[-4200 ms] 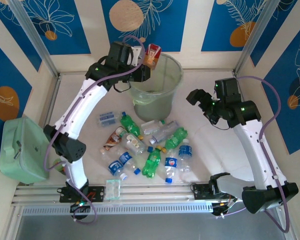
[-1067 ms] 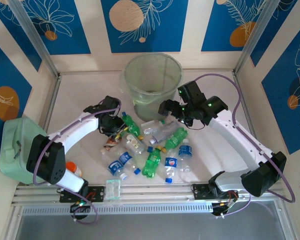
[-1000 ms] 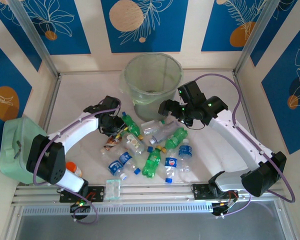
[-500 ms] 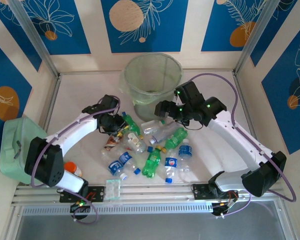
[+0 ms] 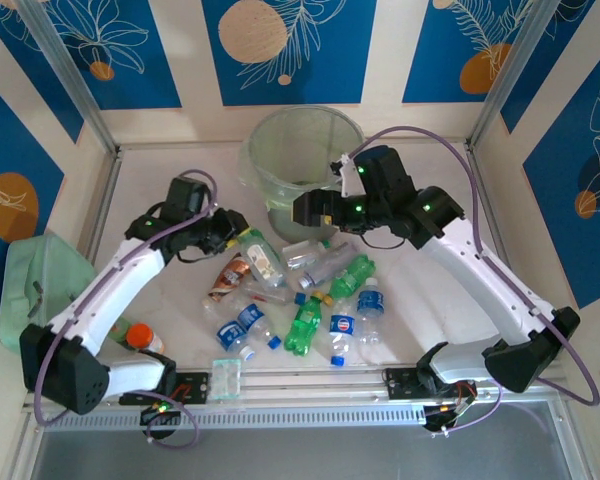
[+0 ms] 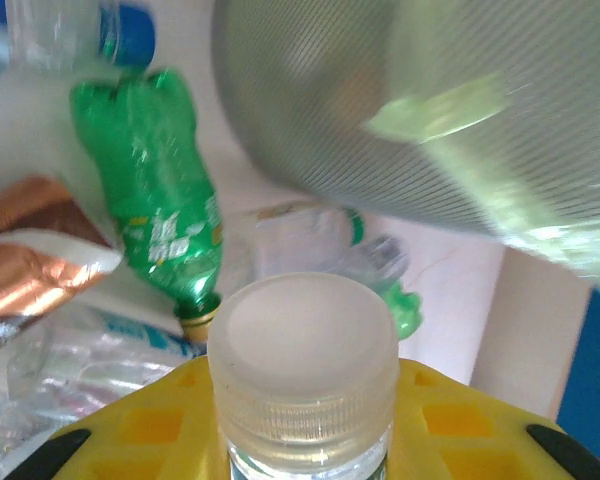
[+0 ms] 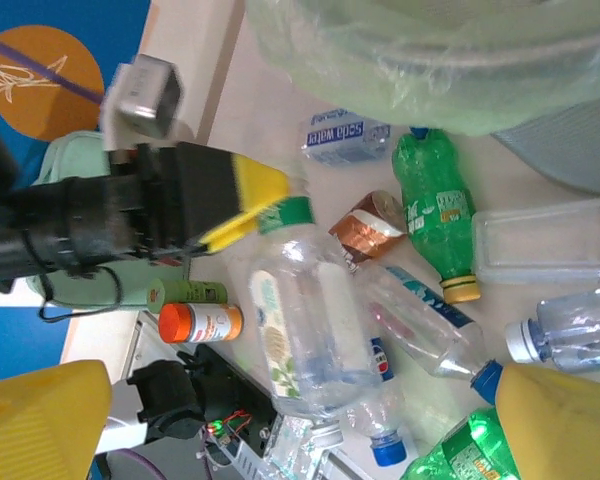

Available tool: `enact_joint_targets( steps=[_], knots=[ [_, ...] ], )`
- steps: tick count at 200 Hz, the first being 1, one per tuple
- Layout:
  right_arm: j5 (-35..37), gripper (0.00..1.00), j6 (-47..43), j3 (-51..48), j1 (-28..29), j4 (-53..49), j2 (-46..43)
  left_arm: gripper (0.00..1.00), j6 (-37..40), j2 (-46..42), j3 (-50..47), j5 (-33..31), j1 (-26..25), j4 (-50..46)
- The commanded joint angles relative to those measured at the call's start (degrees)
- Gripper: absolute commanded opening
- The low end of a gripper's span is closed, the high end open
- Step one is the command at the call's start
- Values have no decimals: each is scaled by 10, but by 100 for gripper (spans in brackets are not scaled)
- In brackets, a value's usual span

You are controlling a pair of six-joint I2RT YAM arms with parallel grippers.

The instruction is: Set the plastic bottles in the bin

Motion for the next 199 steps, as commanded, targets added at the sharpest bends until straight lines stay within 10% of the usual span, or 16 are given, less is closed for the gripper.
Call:
enact_joint_targets(
  steps=[1,102,199],
  knots=[
    [-24,100,-9,23,-27,-4,-26,0,39,-45,57,11,25,-5],
    [-15,100,41,-37,-61,21,-88,0,-33,164,408,44,37,69],
    [62,100,64,-81,-22,15,-95,0,27,457,715,-17,-12,-79]
  ],
)
